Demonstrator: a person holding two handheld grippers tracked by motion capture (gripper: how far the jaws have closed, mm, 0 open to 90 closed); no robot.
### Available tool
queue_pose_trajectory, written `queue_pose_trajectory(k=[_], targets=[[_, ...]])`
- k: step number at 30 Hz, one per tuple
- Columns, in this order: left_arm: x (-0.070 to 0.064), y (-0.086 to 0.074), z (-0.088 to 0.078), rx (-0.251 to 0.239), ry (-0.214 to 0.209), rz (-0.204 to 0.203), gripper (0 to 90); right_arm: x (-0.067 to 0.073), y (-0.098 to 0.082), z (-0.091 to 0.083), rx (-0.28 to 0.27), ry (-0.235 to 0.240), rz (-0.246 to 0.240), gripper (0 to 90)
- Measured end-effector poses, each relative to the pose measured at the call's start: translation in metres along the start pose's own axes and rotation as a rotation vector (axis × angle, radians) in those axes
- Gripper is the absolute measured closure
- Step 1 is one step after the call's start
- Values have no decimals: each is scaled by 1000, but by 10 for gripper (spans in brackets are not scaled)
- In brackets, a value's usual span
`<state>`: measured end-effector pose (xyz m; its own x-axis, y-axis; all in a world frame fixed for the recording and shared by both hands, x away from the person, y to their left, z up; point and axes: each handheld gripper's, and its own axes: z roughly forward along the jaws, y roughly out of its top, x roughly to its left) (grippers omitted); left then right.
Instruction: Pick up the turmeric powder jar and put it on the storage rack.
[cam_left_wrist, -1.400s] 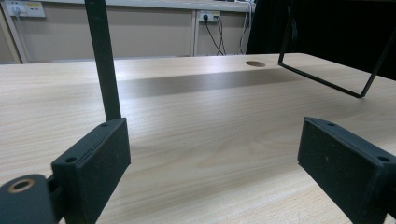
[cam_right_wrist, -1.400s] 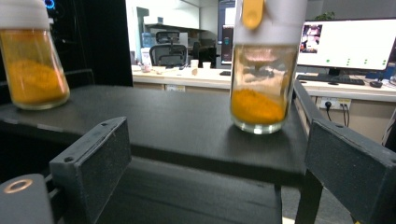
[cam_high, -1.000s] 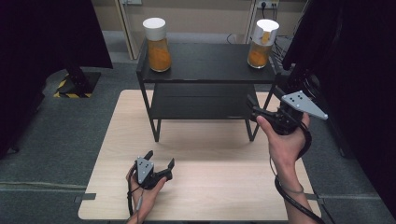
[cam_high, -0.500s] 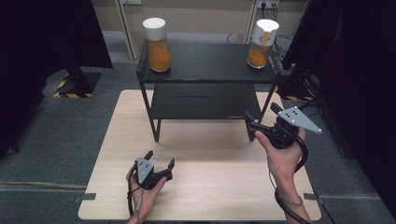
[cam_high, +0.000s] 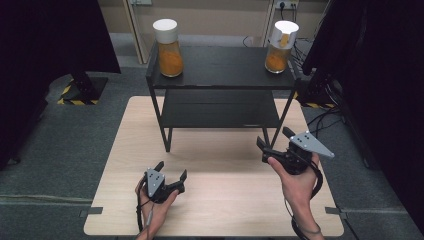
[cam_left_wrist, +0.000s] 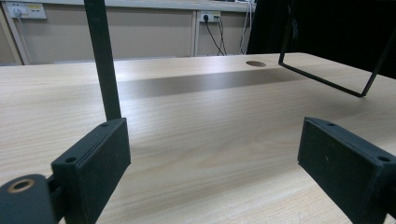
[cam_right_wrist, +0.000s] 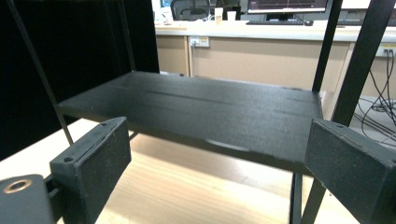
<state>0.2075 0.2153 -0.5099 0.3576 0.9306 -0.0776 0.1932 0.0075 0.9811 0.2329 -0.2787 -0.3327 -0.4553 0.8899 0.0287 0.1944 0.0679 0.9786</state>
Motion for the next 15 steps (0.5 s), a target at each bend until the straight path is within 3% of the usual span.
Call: queue_pose_trajectory(k=[15], targets=[[0,0,0,1,0,0,88,-6,-40,3,80,20,31,70]])
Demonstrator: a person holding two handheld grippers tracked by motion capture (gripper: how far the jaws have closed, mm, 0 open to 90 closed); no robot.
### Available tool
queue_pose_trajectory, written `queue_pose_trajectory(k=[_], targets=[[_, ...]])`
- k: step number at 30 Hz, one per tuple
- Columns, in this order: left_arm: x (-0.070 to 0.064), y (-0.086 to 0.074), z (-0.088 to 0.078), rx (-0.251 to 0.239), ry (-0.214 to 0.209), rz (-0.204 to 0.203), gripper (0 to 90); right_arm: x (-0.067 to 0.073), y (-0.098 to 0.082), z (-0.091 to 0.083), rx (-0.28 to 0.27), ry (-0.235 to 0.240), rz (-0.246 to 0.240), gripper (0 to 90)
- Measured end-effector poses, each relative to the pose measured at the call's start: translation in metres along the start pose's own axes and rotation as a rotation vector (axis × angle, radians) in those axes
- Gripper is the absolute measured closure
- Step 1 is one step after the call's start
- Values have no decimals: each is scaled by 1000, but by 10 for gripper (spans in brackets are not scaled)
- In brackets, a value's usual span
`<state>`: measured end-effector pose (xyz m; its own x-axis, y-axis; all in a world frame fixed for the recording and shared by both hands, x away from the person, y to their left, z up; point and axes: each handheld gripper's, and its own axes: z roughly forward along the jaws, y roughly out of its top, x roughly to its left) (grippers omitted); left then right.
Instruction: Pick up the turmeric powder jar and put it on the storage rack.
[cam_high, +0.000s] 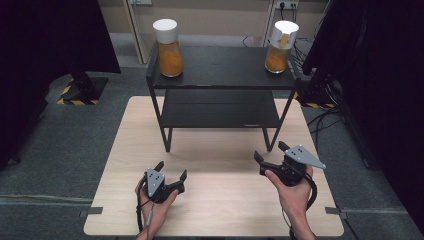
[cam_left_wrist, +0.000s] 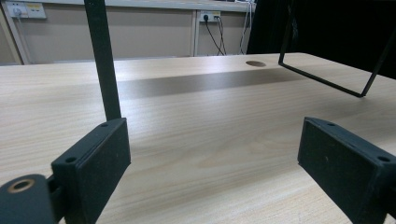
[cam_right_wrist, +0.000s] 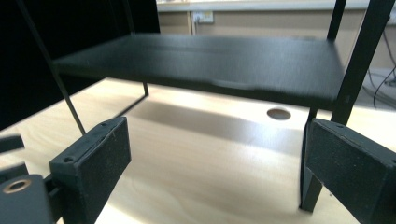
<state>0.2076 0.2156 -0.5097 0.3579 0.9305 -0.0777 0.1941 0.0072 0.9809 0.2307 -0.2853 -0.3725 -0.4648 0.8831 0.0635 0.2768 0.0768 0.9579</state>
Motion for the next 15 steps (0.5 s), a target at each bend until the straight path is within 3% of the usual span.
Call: queue_pose_trajectory(k=[15], targets=[[0,0,0,-1,0,-1,88,2,-54,4,63,5,-7,69]])
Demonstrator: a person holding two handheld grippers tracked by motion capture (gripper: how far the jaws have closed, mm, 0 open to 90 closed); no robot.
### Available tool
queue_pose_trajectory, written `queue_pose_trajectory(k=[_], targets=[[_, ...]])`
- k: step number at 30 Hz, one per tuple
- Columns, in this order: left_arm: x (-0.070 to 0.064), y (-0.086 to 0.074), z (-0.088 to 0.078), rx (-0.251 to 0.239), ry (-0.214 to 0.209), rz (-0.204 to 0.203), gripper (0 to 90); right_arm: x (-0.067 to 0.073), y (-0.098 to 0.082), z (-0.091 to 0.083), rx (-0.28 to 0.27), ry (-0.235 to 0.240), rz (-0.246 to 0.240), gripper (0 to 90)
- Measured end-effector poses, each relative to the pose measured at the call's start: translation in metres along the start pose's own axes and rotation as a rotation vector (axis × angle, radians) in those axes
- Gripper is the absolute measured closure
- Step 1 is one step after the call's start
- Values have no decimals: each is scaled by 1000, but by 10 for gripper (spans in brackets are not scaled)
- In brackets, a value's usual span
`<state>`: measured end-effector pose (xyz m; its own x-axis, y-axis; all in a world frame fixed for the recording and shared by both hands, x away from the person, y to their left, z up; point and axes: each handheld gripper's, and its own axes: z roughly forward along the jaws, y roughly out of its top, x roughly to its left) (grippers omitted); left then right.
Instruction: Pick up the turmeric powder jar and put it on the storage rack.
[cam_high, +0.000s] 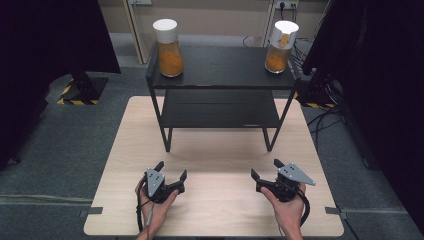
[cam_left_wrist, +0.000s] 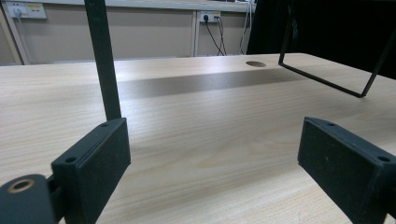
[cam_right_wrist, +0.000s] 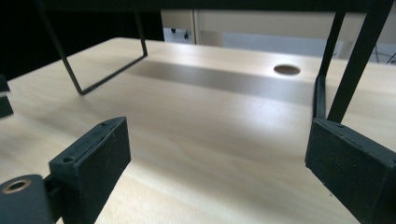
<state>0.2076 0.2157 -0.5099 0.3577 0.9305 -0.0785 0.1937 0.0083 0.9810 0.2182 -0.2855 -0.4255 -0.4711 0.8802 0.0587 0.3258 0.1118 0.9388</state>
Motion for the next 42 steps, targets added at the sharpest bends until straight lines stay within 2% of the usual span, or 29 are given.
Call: queue_pose_trajectory(k=[10,15,21,42], targets=[[0,0,0,-2,1,1,88,1,-29,4,35,-10,21,69],[0,0,0,-2,1,1,88,2,-38,3,21,-14,16,69],[0,0,0,-3,1,0,88,4,-44,3,15,-31,-6,69],[-1,0,0,-2,1,6,88,5,-53,1,1,-21,-16,69]])
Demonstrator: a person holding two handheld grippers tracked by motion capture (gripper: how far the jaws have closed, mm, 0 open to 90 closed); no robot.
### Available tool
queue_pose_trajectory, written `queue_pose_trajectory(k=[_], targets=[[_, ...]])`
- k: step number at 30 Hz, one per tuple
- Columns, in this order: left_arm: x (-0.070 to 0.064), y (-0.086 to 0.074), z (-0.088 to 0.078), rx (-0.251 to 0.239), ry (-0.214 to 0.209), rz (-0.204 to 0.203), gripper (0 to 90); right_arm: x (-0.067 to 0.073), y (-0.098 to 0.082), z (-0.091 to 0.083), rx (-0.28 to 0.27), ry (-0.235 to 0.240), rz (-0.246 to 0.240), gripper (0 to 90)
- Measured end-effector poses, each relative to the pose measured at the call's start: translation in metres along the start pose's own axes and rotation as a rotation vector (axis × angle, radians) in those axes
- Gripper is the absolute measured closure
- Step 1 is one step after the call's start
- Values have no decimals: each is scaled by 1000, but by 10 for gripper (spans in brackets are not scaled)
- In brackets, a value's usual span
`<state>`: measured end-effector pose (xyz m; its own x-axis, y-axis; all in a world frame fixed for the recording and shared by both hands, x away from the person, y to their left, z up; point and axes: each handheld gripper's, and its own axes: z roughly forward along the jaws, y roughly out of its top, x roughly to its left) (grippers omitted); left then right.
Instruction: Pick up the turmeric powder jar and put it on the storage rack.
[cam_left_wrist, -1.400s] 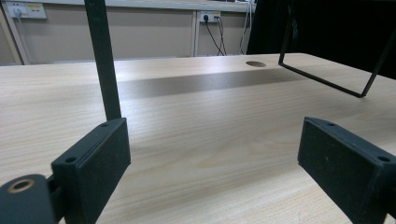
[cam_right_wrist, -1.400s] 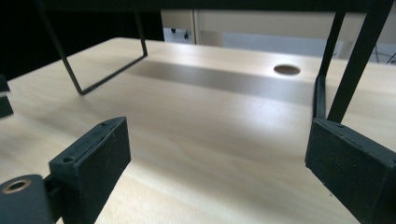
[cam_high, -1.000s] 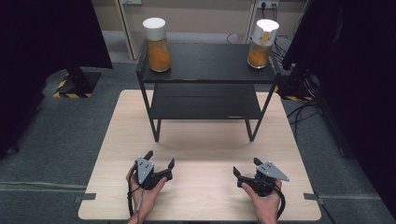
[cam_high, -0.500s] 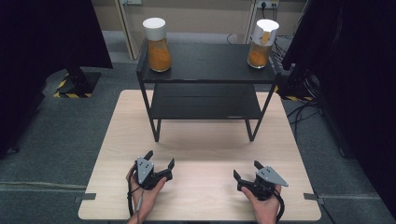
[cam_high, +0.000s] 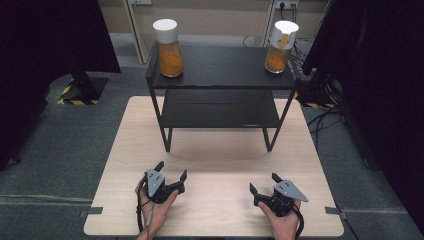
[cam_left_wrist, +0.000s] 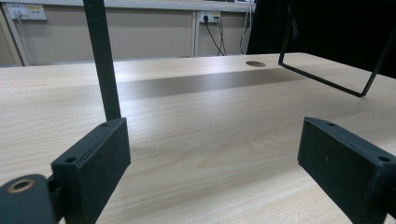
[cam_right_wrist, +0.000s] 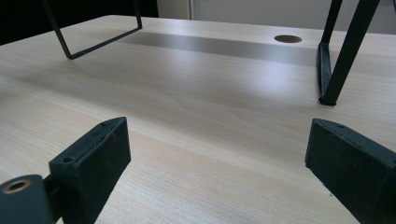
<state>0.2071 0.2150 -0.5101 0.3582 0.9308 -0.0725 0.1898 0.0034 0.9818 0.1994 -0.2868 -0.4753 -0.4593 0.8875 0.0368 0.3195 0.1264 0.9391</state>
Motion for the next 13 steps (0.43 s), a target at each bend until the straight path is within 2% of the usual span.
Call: queue_pose_trajectory(k=[13], targets=[[0,0,0,0,-1,2,88,-2,0,0,2,1,17,69]])
